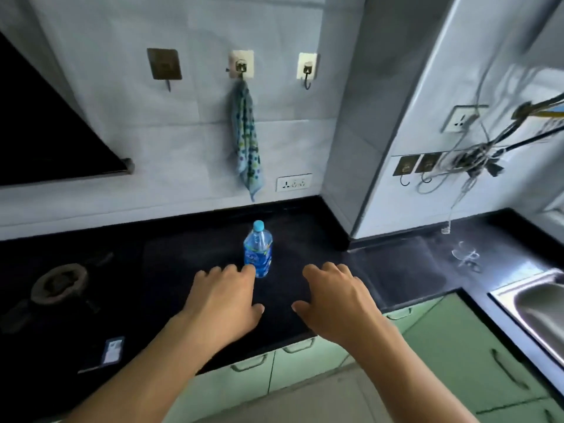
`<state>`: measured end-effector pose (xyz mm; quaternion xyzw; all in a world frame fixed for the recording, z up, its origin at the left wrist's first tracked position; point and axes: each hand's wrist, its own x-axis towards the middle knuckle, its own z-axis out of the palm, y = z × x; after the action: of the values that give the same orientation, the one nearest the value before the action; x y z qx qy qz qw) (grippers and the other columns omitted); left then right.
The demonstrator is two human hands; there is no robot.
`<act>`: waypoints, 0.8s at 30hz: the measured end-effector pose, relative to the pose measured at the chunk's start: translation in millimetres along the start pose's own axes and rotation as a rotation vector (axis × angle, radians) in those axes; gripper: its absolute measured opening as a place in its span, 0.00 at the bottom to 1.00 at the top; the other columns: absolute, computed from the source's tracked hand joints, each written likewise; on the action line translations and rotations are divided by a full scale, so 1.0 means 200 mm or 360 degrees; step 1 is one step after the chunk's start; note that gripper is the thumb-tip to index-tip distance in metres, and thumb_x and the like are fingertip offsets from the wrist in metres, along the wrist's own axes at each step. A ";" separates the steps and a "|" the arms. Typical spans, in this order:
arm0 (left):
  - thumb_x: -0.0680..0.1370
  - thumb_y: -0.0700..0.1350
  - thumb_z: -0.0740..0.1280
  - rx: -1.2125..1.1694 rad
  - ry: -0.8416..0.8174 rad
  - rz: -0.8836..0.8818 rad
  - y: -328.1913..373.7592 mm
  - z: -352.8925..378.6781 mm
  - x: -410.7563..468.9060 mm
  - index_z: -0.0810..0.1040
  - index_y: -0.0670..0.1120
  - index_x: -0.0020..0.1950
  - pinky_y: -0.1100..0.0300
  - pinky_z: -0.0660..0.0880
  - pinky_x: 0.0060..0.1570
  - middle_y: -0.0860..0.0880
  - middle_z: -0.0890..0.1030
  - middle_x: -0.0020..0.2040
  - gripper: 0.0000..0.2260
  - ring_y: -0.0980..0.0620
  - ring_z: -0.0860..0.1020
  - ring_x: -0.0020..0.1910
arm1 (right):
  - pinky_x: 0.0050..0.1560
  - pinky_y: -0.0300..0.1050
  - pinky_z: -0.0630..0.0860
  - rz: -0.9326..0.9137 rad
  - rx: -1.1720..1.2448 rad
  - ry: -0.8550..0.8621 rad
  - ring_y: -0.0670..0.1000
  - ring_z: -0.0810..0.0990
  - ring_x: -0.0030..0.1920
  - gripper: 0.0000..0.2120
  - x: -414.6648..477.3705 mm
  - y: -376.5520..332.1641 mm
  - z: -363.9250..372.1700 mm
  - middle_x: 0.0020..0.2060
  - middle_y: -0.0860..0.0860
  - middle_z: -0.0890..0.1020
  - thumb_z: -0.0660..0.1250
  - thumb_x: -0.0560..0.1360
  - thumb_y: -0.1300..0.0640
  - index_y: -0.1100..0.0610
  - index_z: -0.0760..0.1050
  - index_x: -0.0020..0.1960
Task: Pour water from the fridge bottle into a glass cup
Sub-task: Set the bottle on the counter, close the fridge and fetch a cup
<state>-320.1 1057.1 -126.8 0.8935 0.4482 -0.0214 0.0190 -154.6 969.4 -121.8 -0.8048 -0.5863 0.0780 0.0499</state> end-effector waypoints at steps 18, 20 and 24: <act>0.77 0.64 0.62 0.0163 -0.0457 0.0899 1.16 0.06 0.86 0.69 0.51 0.65 0.50 0.70 0.57 0.50 0.77 0.58 0.22 0.46 0.75 0.57 | 0.46 0.49 0.73 0.0791 0.0173 -0.0040 0.57 0.77 0.52 0.20 -0.11 1.29 0.00 0.49 0.50 0.76 0.66 0.73 0.38 0.50 0.71 0.58; 0.77 0.63 0.62 0.0151 -0.0532 0.0901 1.35 0.07 0.93 0.69 0.52 0.67 0.51 0.69 0.57 0.51 0.76 0.59 0.23 0.46 0.75 0.58 | 0.50 0.51 0.76 0.0743 0.0193 -0.0102 0.56 0.78 0.52 0.22 -0.13 1.50 -0.01 0.50 0.50 0.77 0.66 0.73 0.38 0.50 0.71 0.61; 0.77 0.63 0.62 0.0137 -0.0561 0.0865 1.71 0.06 1.04 0.68 0.52 0.69 0.52 0.70 0.58 0.51 0.77 0.60 0.24 0.46 0.76 0.59 | 0.48 0.50 0.74 0.0642 0.0161 -0.0157 0.56 0.77 0.51 0.20 -0.13 1.89 -0.06 0.48 0.50 0.76 0.66 0.74 0.38 0.50 0.71 0.58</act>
<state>78.1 1017.9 -146.1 0.9630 0.1817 -0.1888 0.0635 193.5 828.2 -173.5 -0.8975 -0.4104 0.1550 0.0447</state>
